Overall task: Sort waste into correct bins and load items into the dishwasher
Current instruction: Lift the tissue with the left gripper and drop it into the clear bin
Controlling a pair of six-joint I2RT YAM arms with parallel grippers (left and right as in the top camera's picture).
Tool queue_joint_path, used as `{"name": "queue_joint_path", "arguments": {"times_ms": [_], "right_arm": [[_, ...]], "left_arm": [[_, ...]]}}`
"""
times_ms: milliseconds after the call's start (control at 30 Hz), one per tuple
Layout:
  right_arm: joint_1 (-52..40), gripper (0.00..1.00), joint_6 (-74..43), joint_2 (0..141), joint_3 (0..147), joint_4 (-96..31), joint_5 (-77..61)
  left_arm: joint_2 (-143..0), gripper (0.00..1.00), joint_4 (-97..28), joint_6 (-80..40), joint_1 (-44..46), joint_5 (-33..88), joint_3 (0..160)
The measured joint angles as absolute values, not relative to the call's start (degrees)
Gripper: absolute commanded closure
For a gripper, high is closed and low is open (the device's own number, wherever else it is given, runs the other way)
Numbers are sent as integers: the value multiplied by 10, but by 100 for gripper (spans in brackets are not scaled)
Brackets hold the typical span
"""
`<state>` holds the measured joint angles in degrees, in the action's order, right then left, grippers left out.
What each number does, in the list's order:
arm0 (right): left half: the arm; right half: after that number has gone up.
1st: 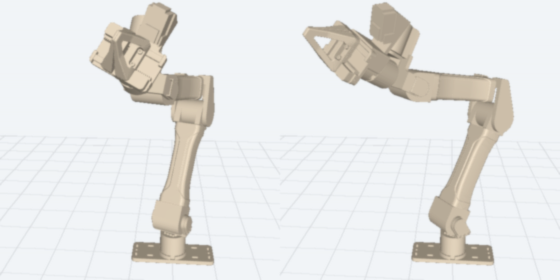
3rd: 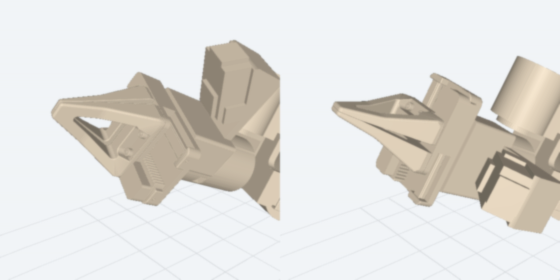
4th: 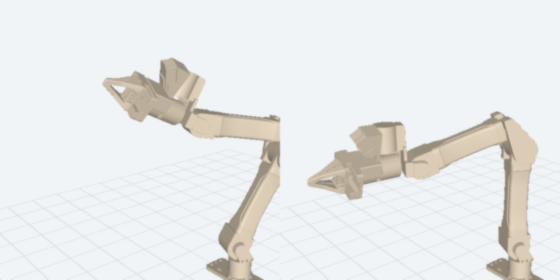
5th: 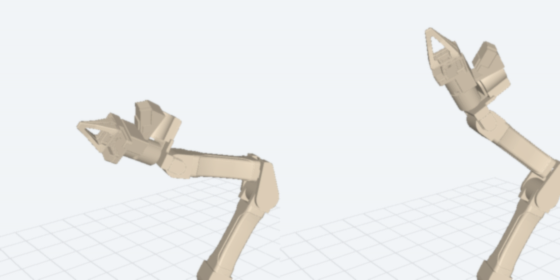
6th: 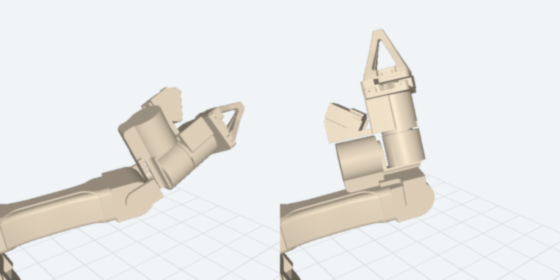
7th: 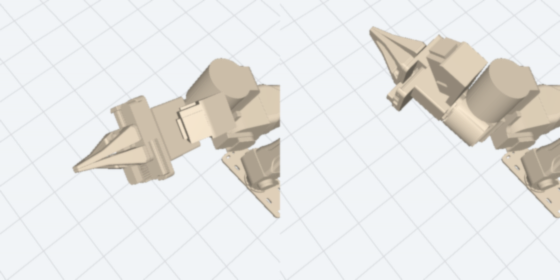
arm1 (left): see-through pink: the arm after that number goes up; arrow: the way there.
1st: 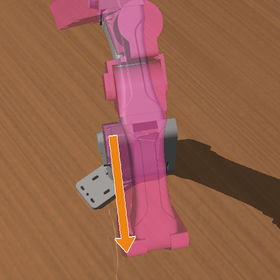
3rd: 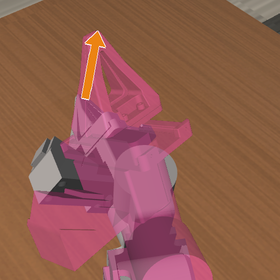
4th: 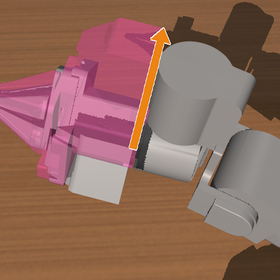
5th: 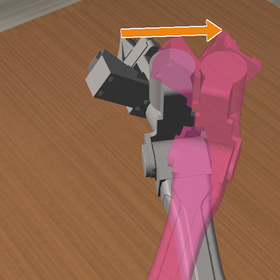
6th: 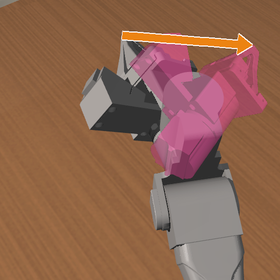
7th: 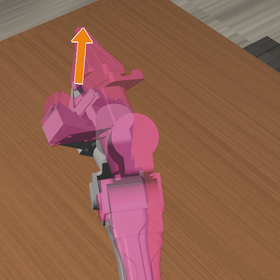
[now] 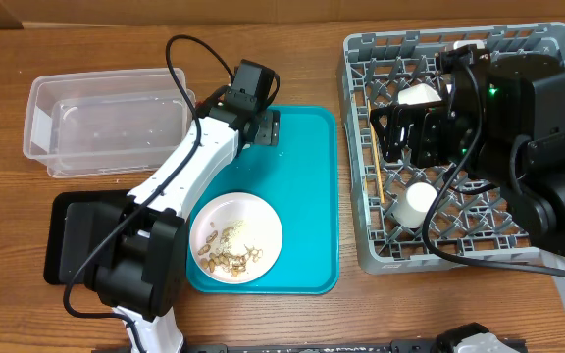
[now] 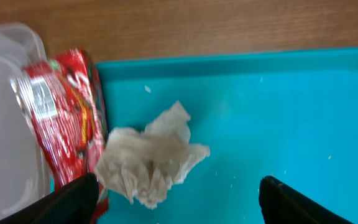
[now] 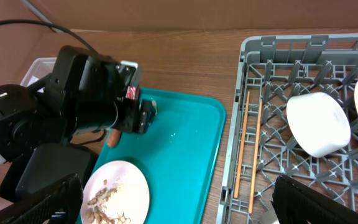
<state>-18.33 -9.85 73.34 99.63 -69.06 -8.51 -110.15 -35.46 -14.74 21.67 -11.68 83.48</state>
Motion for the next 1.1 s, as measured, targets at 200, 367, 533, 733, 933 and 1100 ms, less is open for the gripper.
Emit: {"name": "queue_joint_path", "arguments": {"times_ms": [200, 367, 533, 733, 933, 1100], "right_arm": [[-183, 0, -98, 733, 996, -691, -85], [-183, 0, -98, 733, 996, -691, -85], [-183, 0, -99, 733, 996, -691, -85], [-183, 0, -99, 733, 996, -691, -85], [-183, 0, -99, 733, 996, -691, -85], [-183, 0, -99, 733, 996, -690, -85]], "left_arm": [[-1119, 22, -328, -144, 216, -127, 835], [-1165, 37, -331, -139, 213, -126, 834], [-1171, 83, -350, -136, 213, -124, 838], [-1170, 96, -457, -133, 212, -124, 912], [-1138, 96, -557, -133, 210, -143, 1045], [-1093, 96, -619, -139, 191, -209, 1082]]}}
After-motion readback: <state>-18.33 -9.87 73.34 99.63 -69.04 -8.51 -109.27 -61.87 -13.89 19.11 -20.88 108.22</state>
